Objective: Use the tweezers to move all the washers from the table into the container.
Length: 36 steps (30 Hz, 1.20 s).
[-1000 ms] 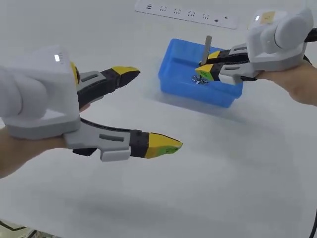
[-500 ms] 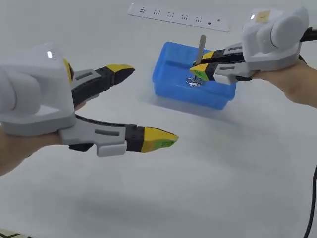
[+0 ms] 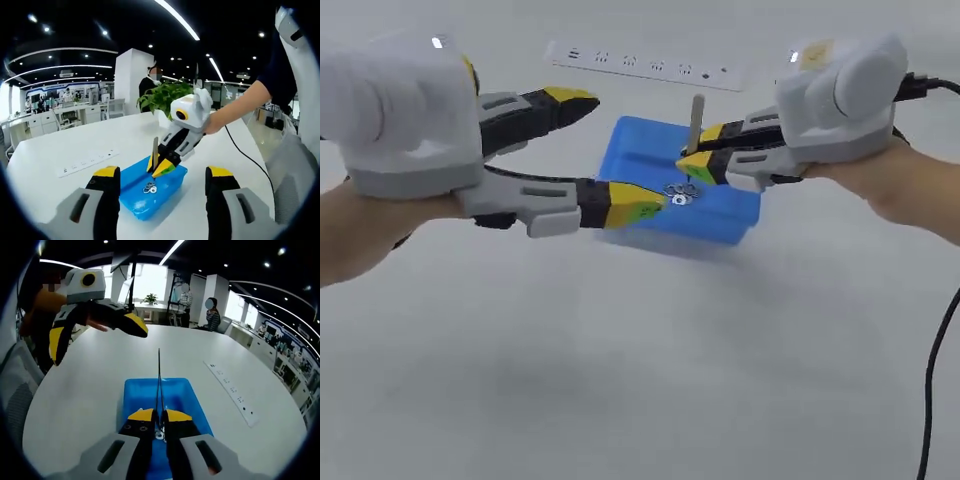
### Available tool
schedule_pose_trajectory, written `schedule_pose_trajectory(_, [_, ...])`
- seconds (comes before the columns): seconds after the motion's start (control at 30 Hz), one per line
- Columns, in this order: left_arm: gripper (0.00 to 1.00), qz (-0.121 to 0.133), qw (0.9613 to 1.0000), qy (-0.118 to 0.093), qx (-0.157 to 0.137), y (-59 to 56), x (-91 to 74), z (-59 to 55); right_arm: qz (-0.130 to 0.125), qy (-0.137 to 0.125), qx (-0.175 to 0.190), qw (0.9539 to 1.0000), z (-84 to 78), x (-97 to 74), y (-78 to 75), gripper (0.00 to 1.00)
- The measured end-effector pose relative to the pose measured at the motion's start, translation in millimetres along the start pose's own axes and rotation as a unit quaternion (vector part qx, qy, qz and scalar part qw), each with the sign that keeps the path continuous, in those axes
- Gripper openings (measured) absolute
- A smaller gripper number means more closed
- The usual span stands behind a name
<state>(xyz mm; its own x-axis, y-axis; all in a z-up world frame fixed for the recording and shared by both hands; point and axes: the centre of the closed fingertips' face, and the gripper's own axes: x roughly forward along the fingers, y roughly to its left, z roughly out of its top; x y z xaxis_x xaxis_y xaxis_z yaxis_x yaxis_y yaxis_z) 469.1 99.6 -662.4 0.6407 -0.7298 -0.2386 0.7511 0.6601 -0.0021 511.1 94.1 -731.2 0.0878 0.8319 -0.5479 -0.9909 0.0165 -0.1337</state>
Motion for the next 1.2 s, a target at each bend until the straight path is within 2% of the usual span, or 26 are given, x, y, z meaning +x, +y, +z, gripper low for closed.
schedule_pose_trajectory(0.03, [0.72, -0.009, 0.9999, 0.005, -0.003, -1.3, 6.1, 0.1, 0.002, 0.001, -0.002, 1.0000, 0.3, -0.3, 2.0, 0.08])
schedule_pose_trajectory(0.17, [0.68, -0.036, 0.9991, 0.001, 0.020, -6.5, 26.8, 14.2, 0.018, 0.005, -0.025, 0.9995, 5.0, -3.5, 13.6, 0.08])
schedule_pose_trajectory(0.33, [0.43, -0.072, 0.9956, 0.013, 0.058, -13.1, 39.1, 23.3, 0.029, 0.007, -0.044, 0.9986, 10.8, -7.9, 21.2, 0.08])
schedule_pose_trajectory(0.4, [0.40, -0.082, 0.9940, 0.022, 0.069, -14.8, 40.0, 23.1, 0.029, 0.009, -0.053, 0.9982, 12.9, -9.5, 22.2, 0.08])
schedule_pose_trajectory(0.47, [0.37, -0.096, 0.9916, 0.032, 0.081, -20.2, 38.9, 22.9, 0.032, 0.011, -0.061, 0.9976, 14.6, -11.4, 23.7, 0.08])
schedule_pose_trajectory(0.57, [0.24, -0.107, 0.9884, 0.043, 0.100, -22.6, 35.8, 22.4, 0.040, 0.014, -0.073, 0.9964, 16.9, -14.0, 27.6, 0.08])
schedule_pose_trajectory(0.67, [0.20, -0.114, 0.9860, 0.047, 0.112, -25.9, 32.3, 24.7, 0.047, 0.021, -0.086, 0.9950, 16.5, -15.1, 30.2, 0.08])
schedule_pose_trajectory(0.7, [0.17, -0.118, 0.9847, 0.051, 0.118, -26.9, 31.5, 23.9, 0.048, 0.021, -0.088, 0.9947, 17.2, -15.5, 30.9, 0.08])
schedule_pose_trajectory(0.73, [0.13, -0.125, 0.9814, 0.063, 0.132, -28.7, 29.8, 20.9, 0.049, 0.022, -0.089, 0.9945, 17.0, -15.0, 29.8, 0.08])
schedule_pose_trajectory(0.8, [0.07, -0.120, 0.9799, 0.068, 0.144, -27.8, 28.0, 21.2, 0.055, 0.029, -0.101, 0.9929, 15.8, -15.1, 30.7, 0.08])
schedule_pose_trajectory(0.83, [0.07, -0.121, 0.9793, 0.070, 0.146, -28.5, 26.4, 21.9, 0.057, 0.030, -0.102, 0.9927, 16.5, -15.5, 31.8, 0.08])
schedule_pose_trajectory(0.9, [0.07, -0.138, 0.9759, 0.078, 0.149, -35.2, 22.3, 21.7, 0.062, 0.033, -0.111, 0.9912, 17.6, -17.4, 35.7, 0.08])
schedule_pose_trajectory(0.93, [0.06, -0.145, 0.9712, 0.087, 0.168, -38.1, 19.7, 20.0, 0.064, 0.040, -0.119, 0.9900, 16.9, -18.9, 37.2, 0.08])
schedule_pose_trajectory(0.97, [0.06, -0.149, 0.9688, 0.089, 0.177, -39.8, 18.4, 19.3, 0.065, 0.042, -0.122, 0.9895, 16.9, -20.1, 37.7, 0.08])
schedule_pose_trajectory(1.1, [0.06, -0.149, 0.9642, 0.104, 0.194, -41.3, 12.3, 15.4, 0.072, 0.044, -0.123, 0.9888, 15.7, -27.6, 39.4, 0.08])
schedule_pose_trajectory(1.2, [0.06, -0.149, 0.9626, 0.110, 0.198, -45.1, 6.0, 15.2, 0.078, 0.041, -0.120, 0.9888, 18.5, -34.6, 42.9, 0.08])
